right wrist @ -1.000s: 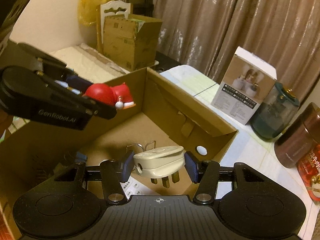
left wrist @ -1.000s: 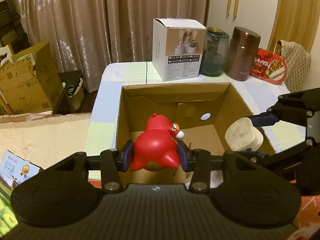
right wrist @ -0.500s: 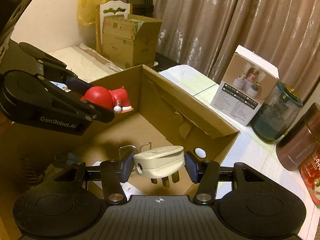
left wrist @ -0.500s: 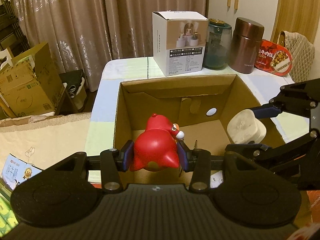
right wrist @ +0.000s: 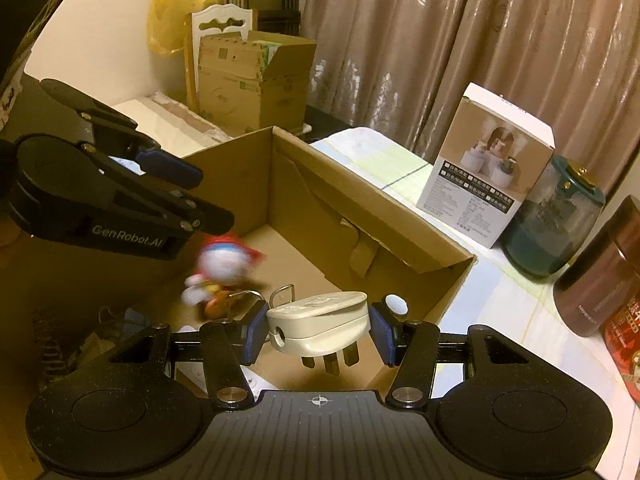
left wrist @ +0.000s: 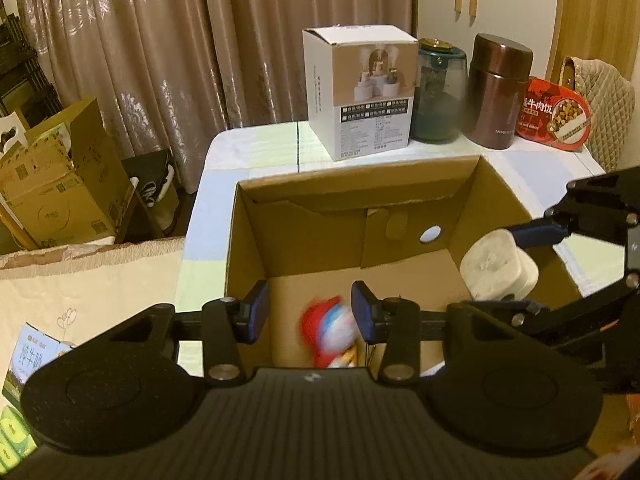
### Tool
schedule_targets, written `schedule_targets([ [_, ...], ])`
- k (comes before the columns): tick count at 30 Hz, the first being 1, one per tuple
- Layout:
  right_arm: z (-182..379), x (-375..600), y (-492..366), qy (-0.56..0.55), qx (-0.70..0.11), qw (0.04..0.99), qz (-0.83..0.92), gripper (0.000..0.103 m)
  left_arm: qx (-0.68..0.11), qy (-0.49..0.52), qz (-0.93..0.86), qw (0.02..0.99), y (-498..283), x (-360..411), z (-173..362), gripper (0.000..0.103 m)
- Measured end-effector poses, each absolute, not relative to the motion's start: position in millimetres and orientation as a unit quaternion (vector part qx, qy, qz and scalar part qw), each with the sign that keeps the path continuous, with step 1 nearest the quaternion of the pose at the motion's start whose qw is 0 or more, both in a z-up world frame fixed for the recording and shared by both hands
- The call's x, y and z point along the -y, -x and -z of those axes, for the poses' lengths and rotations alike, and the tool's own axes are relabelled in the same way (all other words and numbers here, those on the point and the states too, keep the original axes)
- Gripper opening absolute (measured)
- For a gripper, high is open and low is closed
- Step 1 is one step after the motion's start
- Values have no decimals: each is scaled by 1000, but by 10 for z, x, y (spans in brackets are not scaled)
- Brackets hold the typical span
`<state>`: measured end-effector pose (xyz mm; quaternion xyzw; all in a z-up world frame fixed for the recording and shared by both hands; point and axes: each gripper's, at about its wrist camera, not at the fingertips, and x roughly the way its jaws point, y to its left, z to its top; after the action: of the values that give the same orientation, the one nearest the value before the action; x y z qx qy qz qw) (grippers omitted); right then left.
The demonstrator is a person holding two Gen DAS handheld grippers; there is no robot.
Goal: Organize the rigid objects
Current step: 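Open the left gripper to drop the red figurine into the box, then open the right gripper to drop the white plug into the box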
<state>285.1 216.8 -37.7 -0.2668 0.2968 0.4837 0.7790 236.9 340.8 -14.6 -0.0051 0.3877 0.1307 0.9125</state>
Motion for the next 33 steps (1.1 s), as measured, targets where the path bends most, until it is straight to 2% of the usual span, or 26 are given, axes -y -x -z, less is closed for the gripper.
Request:
schedule_targets([
  [29,344,-2085,-2960,231,-290,801,-469,51,-378,18,-142,915,-2239,-3412,70,39],
  [31,288,-2042,-2990,217,-284,813,-460,55,-374,17,-151,915,-2204,-3399,43,46],
  [33,212,-1958,-3003,196,-283,820,-457,60,-366,20,-155,918,-2146,-3384,1,56],
])
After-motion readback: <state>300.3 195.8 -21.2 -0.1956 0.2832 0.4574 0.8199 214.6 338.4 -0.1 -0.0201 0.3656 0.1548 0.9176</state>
